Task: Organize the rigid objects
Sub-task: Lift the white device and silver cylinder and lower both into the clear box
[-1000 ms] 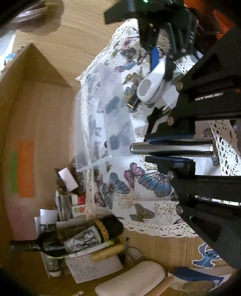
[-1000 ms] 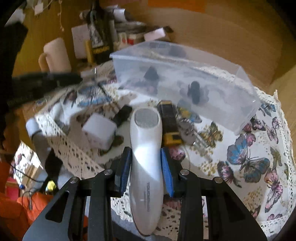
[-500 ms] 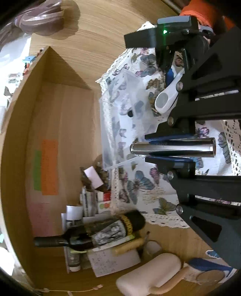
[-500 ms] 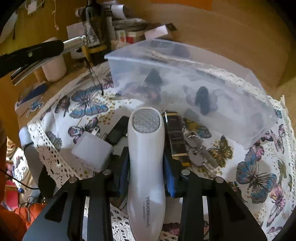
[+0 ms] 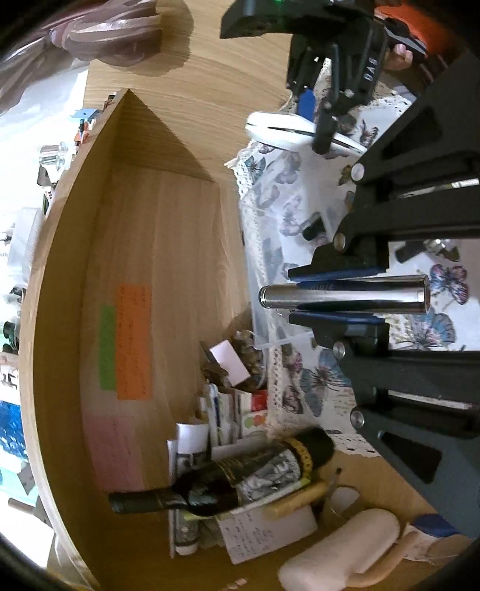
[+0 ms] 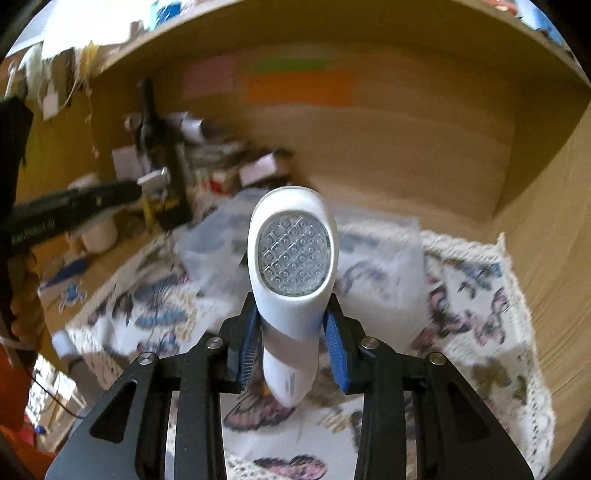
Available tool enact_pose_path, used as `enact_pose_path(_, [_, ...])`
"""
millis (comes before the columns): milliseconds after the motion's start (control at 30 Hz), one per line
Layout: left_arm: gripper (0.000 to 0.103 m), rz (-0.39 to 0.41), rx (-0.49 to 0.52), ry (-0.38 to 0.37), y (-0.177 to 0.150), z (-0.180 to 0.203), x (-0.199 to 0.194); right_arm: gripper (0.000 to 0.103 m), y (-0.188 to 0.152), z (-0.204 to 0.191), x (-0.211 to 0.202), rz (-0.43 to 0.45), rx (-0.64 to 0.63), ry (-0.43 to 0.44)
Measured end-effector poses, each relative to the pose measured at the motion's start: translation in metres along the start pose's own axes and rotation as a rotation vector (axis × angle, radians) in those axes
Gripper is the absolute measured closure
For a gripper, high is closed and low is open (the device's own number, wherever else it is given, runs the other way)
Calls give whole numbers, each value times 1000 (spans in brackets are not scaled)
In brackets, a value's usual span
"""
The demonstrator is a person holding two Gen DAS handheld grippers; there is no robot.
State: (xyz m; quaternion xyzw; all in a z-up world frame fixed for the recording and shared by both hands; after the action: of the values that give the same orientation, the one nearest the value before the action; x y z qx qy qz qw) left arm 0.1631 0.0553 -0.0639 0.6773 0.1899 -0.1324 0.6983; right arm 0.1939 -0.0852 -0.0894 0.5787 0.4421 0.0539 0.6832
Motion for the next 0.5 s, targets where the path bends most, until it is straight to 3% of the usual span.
enact_pose_path(300, [88, 31, 3, -19, 38, 5, 21, 72, 49, 29, 1, 77, 19, -45])
enact_pose_path(500, [88, -7, 39, -45, 44, 15, 48, 72, 62, 48, 10, 81, 26, -79])
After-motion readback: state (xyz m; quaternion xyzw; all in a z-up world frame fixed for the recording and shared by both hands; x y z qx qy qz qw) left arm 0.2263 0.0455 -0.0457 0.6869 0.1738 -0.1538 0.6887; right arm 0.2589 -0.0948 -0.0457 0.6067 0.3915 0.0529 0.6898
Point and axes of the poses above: each gripper's, at about its wrist camera, not at the fingertips, and x roughly the way its jaws point, z to its right, y to its top, the point moved 10 cm from there along x, roughly the way its jaws point, and after that the axes turned 8 degrees about y, right-handed, at the moved point
